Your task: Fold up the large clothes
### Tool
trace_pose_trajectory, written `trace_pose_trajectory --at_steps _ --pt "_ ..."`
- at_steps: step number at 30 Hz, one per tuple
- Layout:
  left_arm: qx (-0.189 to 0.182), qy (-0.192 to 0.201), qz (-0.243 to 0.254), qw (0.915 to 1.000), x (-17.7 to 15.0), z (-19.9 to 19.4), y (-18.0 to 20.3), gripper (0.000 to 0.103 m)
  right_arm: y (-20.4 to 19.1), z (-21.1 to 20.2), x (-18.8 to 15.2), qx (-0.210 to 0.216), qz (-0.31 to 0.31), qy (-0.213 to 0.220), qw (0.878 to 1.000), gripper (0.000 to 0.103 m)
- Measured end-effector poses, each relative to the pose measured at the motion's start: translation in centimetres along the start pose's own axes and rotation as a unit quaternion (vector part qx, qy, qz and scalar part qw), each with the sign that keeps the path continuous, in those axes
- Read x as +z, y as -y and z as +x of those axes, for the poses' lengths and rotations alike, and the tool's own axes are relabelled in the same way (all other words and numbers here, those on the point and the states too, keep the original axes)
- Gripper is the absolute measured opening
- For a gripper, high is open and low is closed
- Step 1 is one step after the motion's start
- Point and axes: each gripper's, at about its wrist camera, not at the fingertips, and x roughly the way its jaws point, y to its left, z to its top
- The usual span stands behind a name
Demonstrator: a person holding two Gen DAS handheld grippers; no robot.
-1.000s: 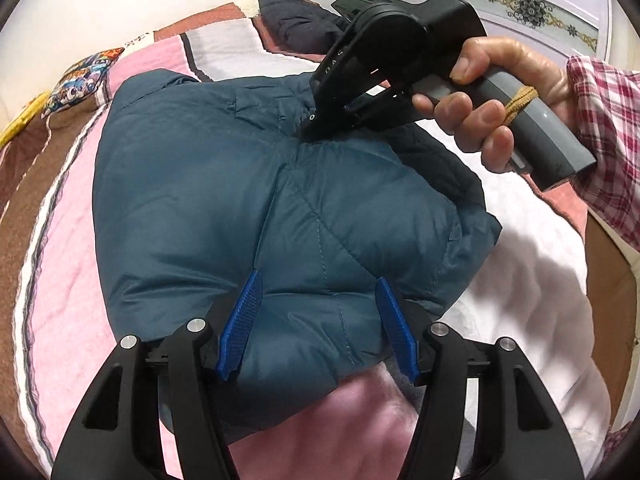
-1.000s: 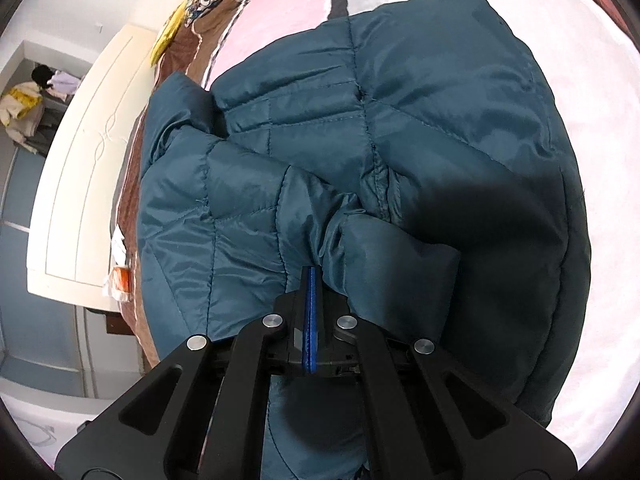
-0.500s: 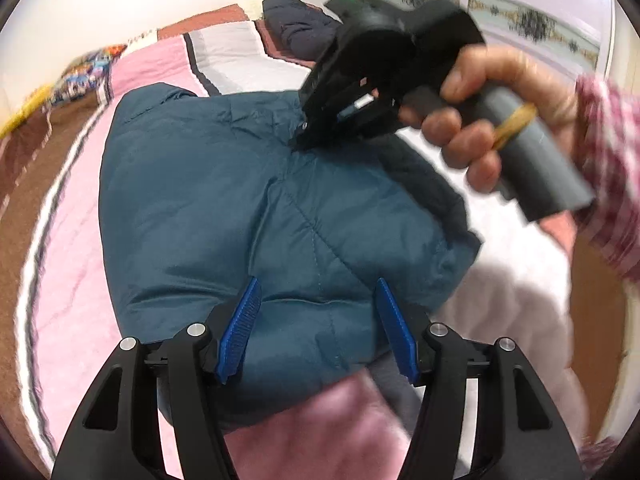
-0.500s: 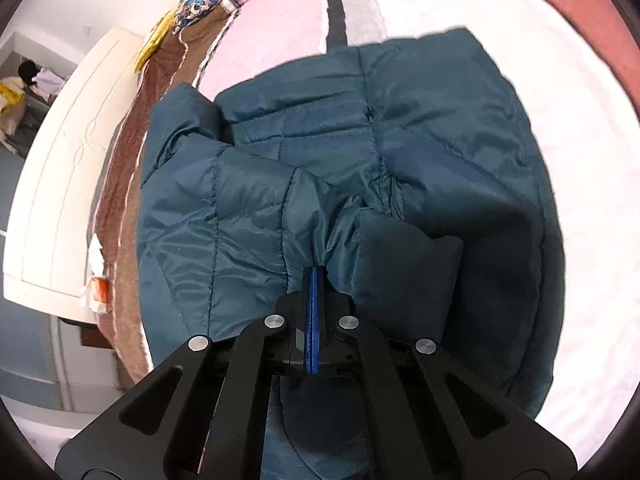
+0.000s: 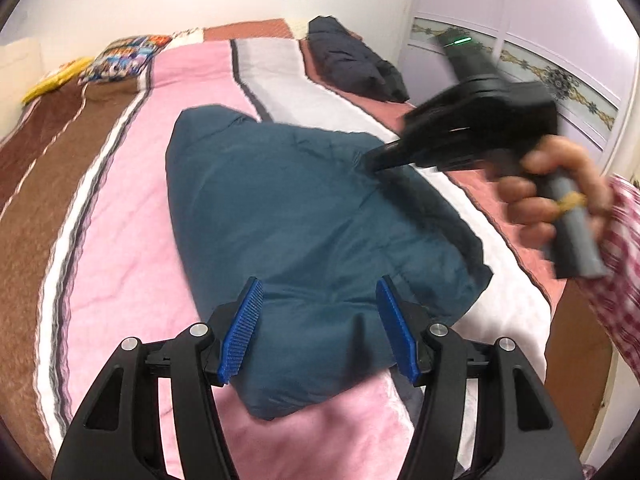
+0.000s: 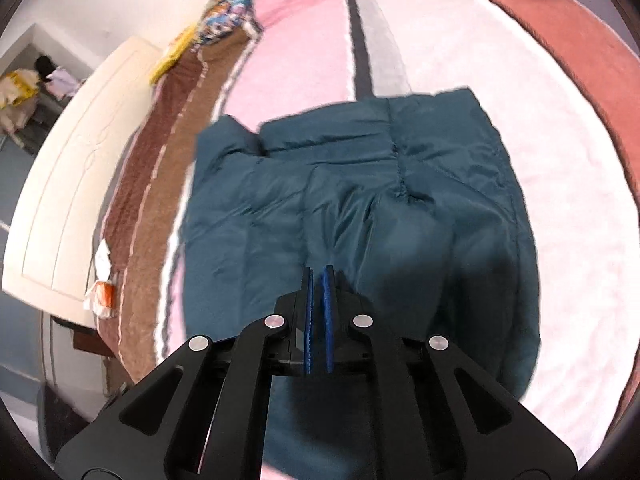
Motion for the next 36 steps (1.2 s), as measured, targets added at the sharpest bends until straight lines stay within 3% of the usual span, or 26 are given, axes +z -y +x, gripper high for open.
trace_pose_trajectory --at_steps 3,7,11,16,22,27,36 --pt "0.003 -0.006 -0.001 1.0000 -0.2 0.4 -0.4 0.058 -1.6 -2.9 -3.1 -0.014 -0.036 0.013 0.999 0.006" --pt "0.000 -0.019 0.002 0.9998 -0.6 1.1 -0.3 0.058 -3.1 -4.5 -9.0 -0.020 -0.073 -0.003 0.997 0.006" --pt "-0.004 0.017 0.006 0.9998 1.6 -0.4 -1.0 0.059 -2.0 -3.9 -12.0 -0.048 -0.068 -0.009 0.996 0.005" --pt "0.033 0.040 0.016 0.9985 8.0 1.9 -2.4 0.058 -0.4 -3.1 -12.3 -0.037 -0.037 -0.007 0.999 0.005" --pt "0.077 0.002 -0.003 0.9970 13.5 9.1 -4.2 0.058 0.6 -2.2 -12.4 -0.049 -0.024 -0.009 0.998 0.000" --pt "0.092 -0.048 -0.020 0.9944 14.6 14.3 -5.0 0.059 1.1 -1.4 -12.9 -0.061 -0.031 -0.013 0.998 0.000" --pt "0.113 -0.090 0.027 0.9892 13.8 19.6 -2.8 0.063 4.0 0.8 -12.9 -0.037 0.004 -0.033 0.999 0.000"
